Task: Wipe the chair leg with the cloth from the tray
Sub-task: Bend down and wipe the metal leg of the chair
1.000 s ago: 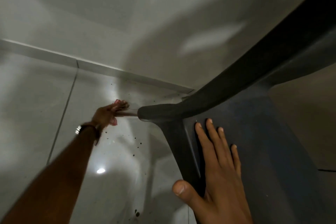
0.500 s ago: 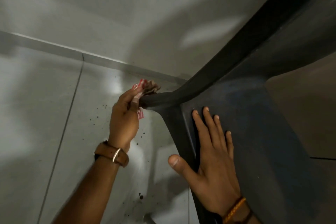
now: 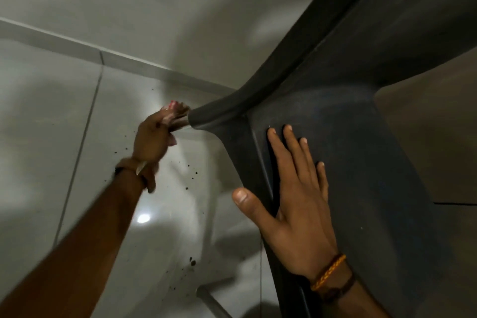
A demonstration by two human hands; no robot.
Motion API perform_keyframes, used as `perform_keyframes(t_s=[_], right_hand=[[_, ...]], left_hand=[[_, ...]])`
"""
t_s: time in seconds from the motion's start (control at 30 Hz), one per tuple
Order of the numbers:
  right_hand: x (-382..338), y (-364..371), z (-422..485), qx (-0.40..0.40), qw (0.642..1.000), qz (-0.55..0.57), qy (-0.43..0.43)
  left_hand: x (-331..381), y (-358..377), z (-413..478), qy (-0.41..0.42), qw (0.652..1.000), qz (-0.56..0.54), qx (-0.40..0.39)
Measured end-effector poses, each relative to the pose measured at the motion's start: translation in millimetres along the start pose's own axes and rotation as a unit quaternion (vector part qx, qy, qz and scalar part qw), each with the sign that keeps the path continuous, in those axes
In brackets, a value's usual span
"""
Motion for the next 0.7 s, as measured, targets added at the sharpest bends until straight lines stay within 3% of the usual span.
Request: perform_keyframes(t_s=[0.13, 0.23, 0.37, 0.5, 0.57, 0.7], right_hand=[[-3.1, -0.4, 0.6, -0.011, 1.000, -0.006, 0.005], [-4.1, -0.6, 0.5, -0.016, 1.000, -0.007, 0.007], [-3.6, -0.7, 0.6, -0.015, 1.000, -0.003, 0.005], [-1.1, 1.0, 0.6, -0.006, 1.000, -0.002, -0.001], [-0.4, 0.9, -0.7, -0.005, 1.000, -0.003, -0.004], [-0.9, 0.6, 0.2, 0.000, 1.000, 0.004, -0.004]], left_hand=[[58.9, 3.5, -75.9, 0.109, 0.993, -0.049, -0.024], [55.9, 6.3, -67.7, 0.102, 0.995, -0.015, -0.008], [-11.2, 1.3, 12.4, -0.014, 1.000, 0.028, -0.001], [-84.1, -7.3, 96.2, -0.185, 0.976, 0.092, -0.069], [-100.4, -7.3, 109.4, -0.212, 0.969, 0.104, -0.067], [-84.9, -4.0, 84.3, -0.206, 0.978, 0.001, -0.033]])
Point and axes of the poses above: each hand's wrist, its own z-axis towards the middle knuckle, its own y-axis out of the palm, x = y × z, the point moved 6 cm from there along z, towards the middle knuckle, and after that the axes turned 4 degrees about -y, right-handed, at the moved point
